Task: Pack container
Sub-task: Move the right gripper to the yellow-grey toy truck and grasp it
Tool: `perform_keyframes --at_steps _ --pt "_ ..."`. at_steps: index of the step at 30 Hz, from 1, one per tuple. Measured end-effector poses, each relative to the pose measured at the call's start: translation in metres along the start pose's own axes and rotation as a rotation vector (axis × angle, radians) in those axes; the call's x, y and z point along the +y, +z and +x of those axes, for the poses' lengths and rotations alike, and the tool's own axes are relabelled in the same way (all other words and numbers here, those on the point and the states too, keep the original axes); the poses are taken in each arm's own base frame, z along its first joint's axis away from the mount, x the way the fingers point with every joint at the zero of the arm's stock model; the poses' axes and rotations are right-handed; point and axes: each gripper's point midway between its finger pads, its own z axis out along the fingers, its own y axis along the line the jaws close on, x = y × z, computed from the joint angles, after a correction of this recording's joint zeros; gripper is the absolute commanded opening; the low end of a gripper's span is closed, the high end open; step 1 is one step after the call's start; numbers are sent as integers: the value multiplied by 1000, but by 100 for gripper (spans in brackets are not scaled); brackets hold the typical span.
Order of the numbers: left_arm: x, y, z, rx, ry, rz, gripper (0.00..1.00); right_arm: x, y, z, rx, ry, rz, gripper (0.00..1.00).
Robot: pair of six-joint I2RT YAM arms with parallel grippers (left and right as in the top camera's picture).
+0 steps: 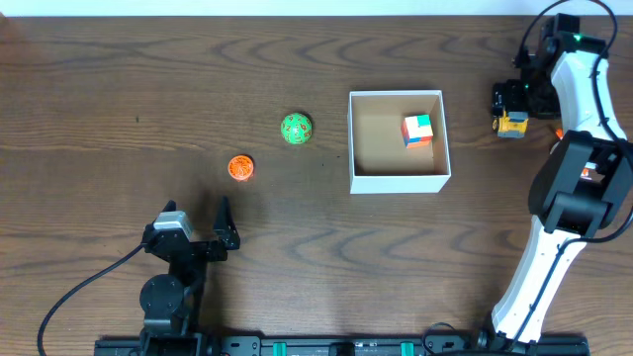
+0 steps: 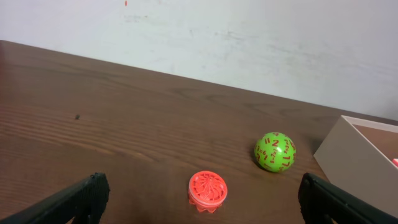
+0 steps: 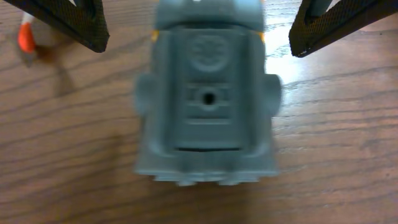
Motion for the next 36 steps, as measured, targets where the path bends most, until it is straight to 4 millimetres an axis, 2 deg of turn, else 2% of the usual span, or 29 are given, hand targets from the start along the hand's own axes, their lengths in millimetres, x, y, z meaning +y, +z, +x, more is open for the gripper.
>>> perform_keyframes --at_steps 6,14,27,36 --pt "0 0 0 0 0 0 98 -7 0 -2 -10 21 2 93" --pt "0 0 0 0 0 0 98 -2 0 -8 -37 21 -31 93" --pt "0 0 0 0 0 0 98 2 0 -12 -56 19 -51 78" --pt "0 0 0 0 0 0 98 3 12 -9 -31 20 -55 76"
